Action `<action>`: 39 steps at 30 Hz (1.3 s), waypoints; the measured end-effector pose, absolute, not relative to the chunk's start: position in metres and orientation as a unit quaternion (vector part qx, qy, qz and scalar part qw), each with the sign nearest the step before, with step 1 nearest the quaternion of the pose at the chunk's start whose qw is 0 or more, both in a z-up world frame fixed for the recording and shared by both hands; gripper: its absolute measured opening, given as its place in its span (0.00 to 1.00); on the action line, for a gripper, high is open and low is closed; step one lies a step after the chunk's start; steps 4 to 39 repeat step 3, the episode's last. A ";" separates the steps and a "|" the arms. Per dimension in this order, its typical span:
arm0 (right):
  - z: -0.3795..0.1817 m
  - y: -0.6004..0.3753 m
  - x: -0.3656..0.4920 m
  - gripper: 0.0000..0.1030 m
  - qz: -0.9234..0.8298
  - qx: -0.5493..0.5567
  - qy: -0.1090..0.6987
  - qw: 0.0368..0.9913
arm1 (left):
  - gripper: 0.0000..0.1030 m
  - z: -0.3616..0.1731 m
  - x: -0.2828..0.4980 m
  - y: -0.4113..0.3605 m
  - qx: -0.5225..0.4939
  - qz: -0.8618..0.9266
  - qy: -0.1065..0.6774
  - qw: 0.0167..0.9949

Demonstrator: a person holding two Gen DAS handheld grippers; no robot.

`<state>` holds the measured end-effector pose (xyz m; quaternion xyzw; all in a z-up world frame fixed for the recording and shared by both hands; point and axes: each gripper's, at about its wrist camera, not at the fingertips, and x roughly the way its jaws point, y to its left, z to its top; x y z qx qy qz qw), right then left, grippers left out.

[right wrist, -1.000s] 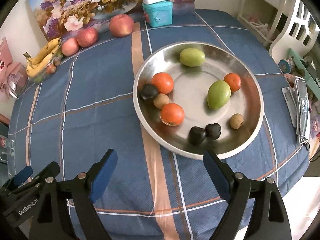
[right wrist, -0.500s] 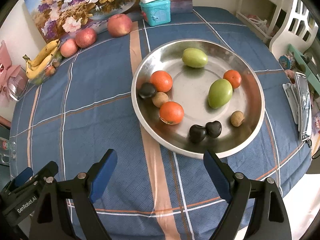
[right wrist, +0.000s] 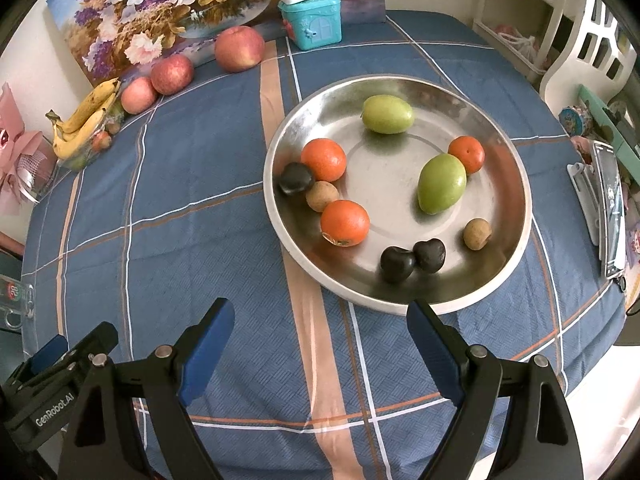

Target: Organize fruits

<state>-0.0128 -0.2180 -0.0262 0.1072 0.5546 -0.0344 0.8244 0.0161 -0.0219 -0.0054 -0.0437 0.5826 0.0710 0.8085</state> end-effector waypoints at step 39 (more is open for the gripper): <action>-0.026 -0.219 -0.013 0.86 -0.035 0.109 0.556 0.824 | 1.00 -0.007 0.017 -0.022 -0.042 0.075 0.585 0.807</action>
